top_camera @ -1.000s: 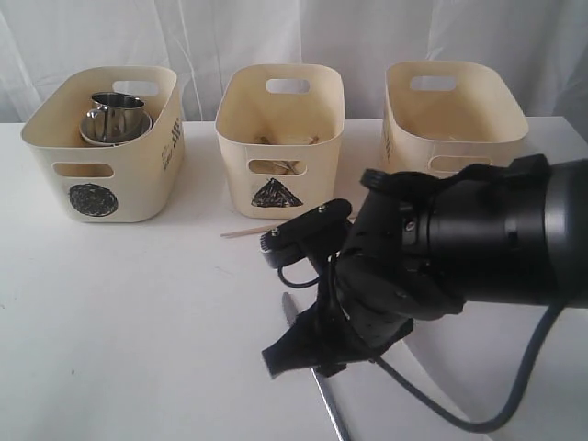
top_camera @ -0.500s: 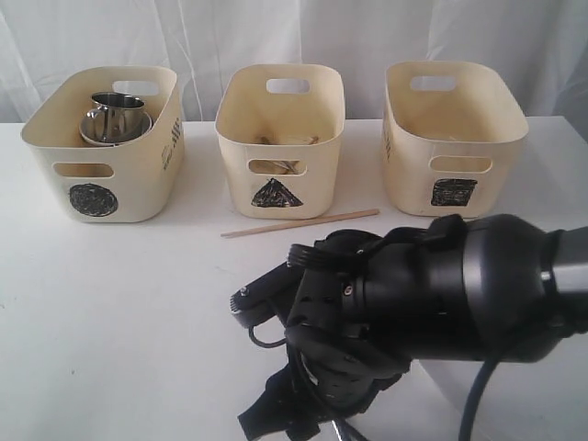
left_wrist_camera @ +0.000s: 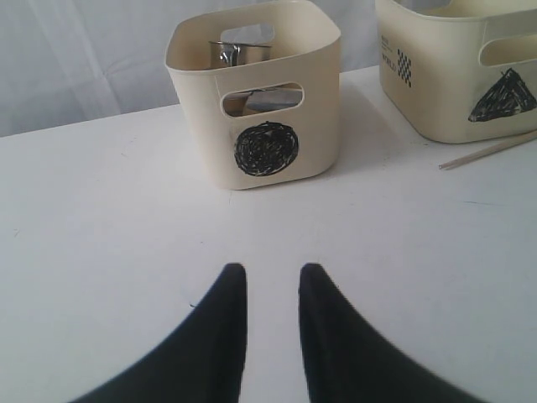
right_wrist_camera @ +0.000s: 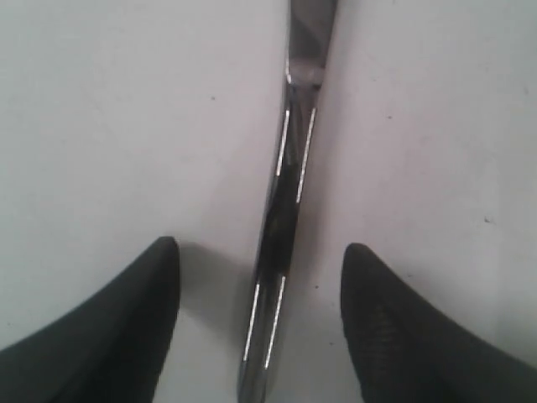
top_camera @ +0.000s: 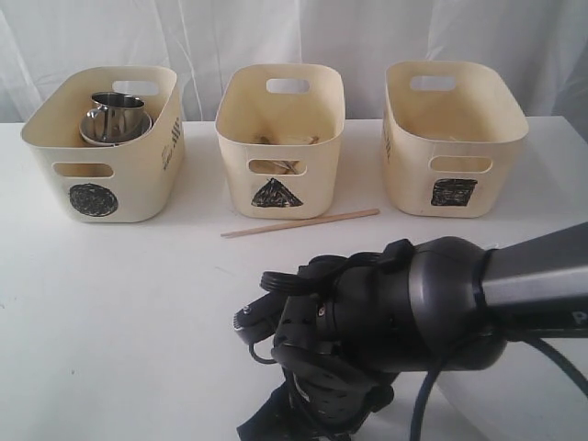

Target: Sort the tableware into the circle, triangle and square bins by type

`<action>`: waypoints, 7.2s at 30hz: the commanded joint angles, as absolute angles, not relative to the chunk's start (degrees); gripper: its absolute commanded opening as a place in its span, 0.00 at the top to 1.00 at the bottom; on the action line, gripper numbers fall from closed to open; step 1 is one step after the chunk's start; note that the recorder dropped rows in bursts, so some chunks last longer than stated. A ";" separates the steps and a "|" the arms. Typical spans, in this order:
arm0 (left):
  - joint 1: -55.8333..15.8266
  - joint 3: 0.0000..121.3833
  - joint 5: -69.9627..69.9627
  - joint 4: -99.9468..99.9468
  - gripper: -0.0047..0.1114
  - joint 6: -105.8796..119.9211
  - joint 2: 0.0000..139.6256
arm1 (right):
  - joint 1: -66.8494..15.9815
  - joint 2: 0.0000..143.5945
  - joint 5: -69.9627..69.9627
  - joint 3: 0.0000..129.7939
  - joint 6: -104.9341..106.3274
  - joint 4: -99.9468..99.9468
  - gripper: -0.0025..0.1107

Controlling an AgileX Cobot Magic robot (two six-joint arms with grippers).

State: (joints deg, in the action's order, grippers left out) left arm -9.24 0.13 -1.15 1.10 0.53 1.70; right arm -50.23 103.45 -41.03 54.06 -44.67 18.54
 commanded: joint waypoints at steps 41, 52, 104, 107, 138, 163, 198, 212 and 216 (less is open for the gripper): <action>-9.27 0.00 -1.15 0.97 0.71 0.00 1.31 | -50.28 91.24 -42.67 53.27 -57.83 31.45 0.98; -9.27 0.00 -1.15 0.97 0.71 0.00 1.31 | -50.17 90.75 -41.90 53.27 -57.83 33.19 0.98; -9.27 0.00 -1.15 0.97 0.71 0.00 1.31 | -41.63 103.56 -38.53 52.57 -61.65 22.47 0.59; -9.27 0.00 -1.15 0.97 0.71 0.00 1.31 | -41.63 104.66 -38.70 52.57 -61.05 22.33 0.59; -9.27 0.00 -1.15 0.97 0.71 0.00 1.31 | -41.76 102.03 -39.21 52.57 -57.19 20.30 0.98; -9.27 0.00 -1.15 0.97 0.71 0.00 1.31 | -42.19 97.87 -38.53 52.57 -56.69 22.08 0.98; -9.27 0.00 -1.15 0.97 0.71 0.00 1.31 | -42.94 96.03 -33.55 52.57 -54.37 28.09 0.98; -9.27 0.00 -1.15 0.97 0.71 0.00 1.31 | -42.94 95.65 -34.13 52.57 -54.37 28.25 0.98; -9.27 0.00 -1.15 0.97 0.71 0.00 1.31 | -42.82 95.65 -36.97 52.57 -55.66 30.01 0.98</action>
